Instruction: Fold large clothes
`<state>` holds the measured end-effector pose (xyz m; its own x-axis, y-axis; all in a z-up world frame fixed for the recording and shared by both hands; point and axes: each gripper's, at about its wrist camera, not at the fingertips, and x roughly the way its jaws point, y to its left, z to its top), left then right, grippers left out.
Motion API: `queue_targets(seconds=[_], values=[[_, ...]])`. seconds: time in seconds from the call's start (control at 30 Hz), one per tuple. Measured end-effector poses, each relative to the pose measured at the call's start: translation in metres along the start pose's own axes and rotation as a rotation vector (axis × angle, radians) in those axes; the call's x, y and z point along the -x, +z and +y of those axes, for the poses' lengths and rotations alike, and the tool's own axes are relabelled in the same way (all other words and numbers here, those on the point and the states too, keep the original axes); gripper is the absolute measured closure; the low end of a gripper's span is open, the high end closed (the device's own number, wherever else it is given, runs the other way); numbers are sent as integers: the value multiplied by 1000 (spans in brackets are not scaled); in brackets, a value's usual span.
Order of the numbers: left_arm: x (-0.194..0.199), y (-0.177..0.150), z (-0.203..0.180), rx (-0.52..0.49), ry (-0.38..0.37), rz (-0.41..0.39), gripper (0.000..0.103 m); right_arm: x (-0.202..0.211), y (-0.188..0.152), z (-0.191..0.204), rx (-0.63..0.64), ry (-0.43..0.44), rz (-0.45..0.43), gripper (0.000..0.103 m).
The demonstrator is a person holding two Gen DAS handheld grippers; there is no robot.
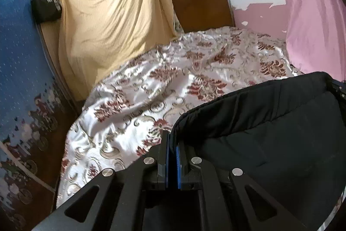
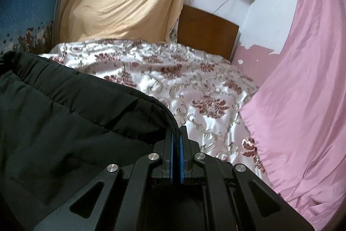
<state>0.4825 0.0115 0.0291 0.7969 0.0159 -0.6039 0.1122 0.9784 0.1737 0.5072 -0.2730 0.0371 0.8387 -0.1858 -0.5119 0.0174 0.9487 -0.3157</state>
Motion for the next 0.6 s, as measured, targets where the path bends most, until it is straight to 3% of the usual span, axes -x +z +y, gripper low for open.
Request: queue_targets(seconds=[0.6], values=[[-67,-15,-1,46,-38,122,97,-49,-32,18,19,9,94,98]])
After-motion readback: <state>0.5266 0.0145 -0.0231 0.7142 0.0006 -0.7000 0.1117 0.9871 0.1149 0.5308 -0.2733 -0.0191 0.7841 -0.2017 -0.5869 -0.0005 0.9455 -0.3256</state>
